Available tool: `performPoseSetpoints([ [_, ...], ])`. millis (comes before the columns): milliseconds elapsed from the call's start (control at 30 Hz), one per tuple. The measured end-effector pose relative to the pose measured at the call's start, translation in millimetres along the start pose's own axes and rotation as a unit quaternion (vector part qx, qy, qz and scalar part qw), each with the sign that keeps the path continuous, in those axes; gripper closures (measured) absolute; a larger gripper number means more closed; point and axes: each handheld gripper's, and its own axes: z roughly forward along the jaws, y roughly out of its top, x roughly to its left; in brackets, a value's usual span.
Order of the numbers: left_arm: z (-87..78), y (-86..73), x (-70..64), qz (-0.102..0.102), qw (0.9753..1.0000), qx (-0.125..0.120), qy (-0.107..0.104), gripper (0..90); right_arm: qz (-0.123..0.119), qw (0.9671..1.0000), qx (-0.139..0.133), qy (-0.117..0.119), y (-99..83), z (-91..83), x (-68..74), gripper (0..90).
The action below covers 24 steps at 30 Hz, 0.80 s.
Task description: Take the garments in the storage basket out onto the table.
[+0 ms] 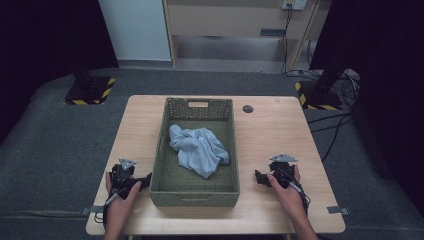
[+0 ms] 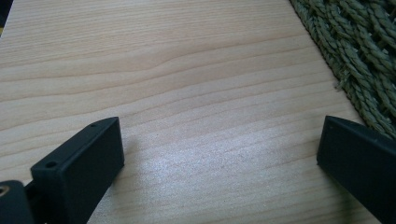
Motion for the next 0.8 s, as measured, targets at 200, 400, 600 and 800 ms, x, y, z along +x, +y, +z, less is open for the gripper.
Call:
performPoseSetpoints([
  [200,0.1,0.0,-0.1,-0.001,1.0000,-0.001,0.000,0.0,-0.002,1.0000,0.001,0.004,-0.5,-0.7,-0.2,1.2],
  [400,0.1,0.0,-0.1,-0.001,1.0000,0.000,0.000,0.0,-0.016,0.9994,0.017,0.023,-3.0,-8.4,1.8,3.1],
  [600,0.1,0.0,0.0,-0.001,1.0000,-0.001,0.000,0.0,-0.025,0.9988,0.020,0.037,-7.7,-18.8,3.8,2.7],
  [800,0.0,0.0,0.0,0.000,1.0000,0.000,0.000,0.0,-0.032,0.9984,0.016,0.044,-9.0,-27.3,6.0,3.6],
])
